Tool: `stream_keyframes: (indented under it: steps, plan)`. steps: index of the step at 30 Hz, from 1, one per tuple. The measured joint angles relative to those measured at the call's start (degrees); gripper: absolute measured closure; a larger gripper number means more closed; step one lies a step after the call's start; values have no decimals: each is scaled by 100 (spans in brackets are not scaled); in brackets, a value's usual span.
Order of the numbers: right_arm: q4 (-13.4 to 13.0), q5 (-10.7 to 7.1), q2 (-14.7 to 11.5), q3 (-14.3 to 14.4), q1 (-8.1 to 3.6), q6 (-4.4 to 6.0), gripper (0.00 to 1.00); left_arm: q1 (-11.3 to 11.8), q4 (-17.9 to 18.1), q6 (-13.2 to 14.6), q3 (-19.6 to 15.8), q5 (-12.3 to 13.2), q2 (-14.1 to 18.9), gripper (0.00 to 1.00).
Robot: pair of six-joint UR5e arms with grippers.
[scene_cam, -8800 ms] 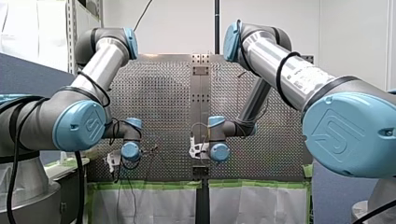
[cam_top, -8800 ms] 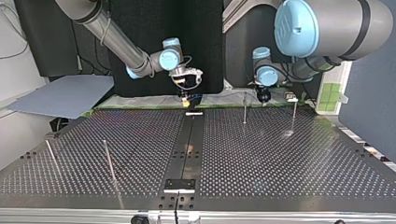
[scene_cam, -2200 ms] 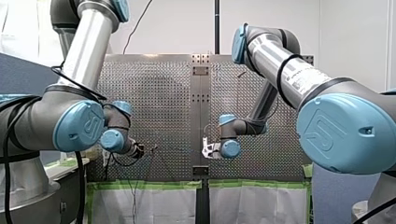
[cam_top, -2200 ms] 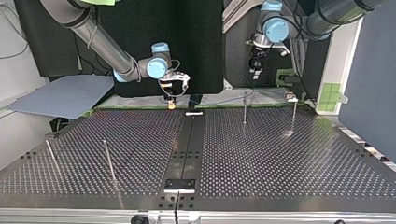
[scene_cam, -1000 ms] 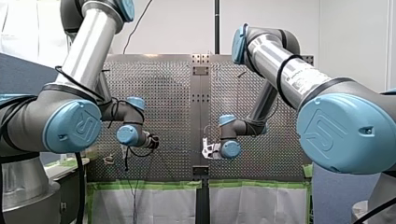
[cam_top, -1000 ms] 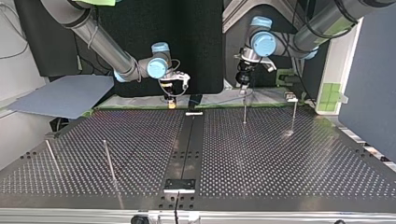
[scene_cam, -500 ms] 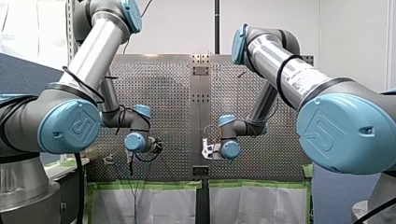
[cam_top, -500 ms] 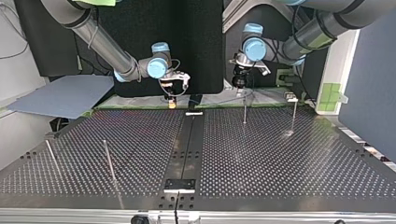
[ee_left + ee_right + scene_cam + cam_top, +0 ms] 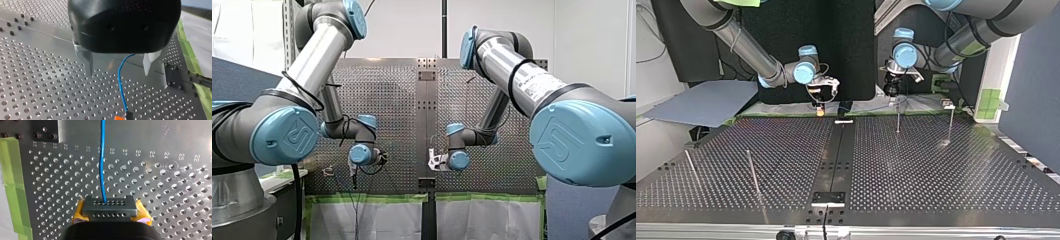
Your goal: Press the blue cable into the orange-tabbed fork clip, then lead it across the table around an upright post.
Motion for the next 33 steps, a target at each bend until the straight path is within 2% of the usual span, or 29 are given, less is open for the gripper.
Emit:
stream_keyframes:
  steps: [7,12,18,28,33]
  plan:
    - [1,-3,5,0,2,-4,100,-79,-16,59,287,-104,-305,0]
    - [4,-7,8,0,1,-9,100,-108,-70,150,557,-357,-545,0]
    - [4,-9,12,0,-1,-22,100,-111,-143,202,853,-655,-603,0]
    - [54,-8,14,0,0,-33,100,-172,-164,326,904,-732,-621,0]
    - [128,1,-1,-3,-1,-40,100,-231,-167,432,1005,-776,-789,0]
